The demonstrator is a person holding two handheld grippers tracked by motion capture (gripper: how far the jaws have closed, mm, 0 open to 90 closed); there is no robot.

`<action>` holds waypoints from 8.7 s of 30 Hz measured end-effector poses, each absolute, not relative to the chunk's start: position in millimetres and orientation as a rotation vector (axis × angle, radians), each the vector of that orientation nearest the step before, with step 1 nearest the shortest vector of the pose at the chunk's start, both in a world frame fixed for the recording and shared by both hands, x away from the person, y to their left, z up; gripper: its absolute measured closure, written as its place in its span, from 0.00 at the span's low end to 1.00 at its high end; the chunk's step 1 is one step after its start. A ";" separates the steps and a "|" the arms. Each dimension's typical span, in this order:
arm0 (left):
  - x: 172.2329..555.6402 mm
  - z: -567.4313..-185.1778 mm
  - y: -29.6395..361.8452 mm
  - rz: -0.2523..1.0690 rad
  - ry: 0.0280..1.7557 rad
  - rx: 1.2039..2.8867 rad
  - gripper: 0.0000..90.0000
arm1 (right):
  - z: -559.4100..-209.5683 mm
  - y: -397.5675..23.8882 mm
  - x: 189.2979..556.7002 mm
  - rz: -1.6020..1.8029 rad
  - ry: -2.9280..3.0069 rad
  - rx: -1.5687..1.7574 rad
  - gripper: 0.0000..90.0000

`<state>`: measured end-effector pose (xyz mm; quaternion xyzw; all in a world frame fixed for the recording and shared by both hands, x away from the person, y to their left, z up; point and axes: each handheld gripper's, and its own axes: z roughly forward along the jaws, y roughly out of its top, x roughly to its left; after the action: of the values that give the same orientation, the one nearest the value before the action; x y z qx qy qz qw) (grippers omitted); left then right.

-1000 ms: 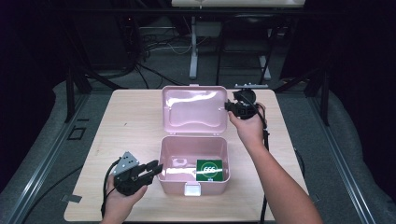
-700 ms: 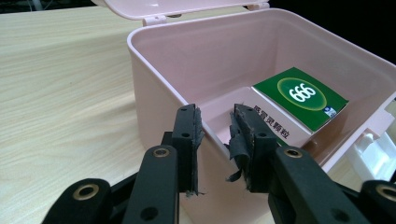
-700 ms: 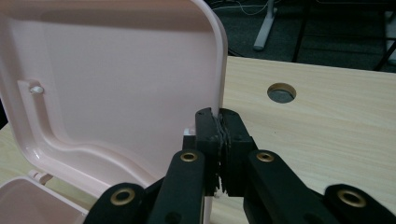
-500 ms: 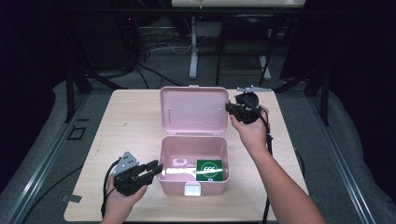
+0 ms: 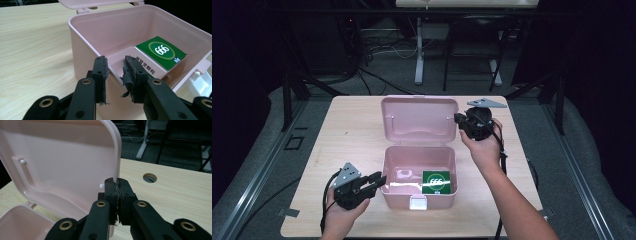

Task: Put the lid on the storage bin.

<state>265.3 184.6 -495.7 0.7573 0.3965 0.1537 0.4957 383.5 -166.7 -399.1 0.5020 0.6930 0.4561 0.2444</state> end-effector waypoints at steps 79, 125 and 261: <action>303.9 -399.5 174.1 0.594 0.916 1.686 0.68 | -425.9 -177.6 303.4 1.433 1.813 1.211 0.91; 307.2 -392.1 172.9 0.571 0.915 1.733 0.80 | -443.2 -204.3 317.5 1.368 1.807 1.345 0.78; 225.6 -484.8 189.7 0.410 0.901 1.867 0.78 | -447.3 -216.5 322.1 1.353 1.784 1.387 0.59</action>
<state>225.6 189.7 -484.8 0.7692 0.3713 0.1690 0.4917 322.1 -216.5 -447.3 0.5097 0.6558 0.4972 0.2510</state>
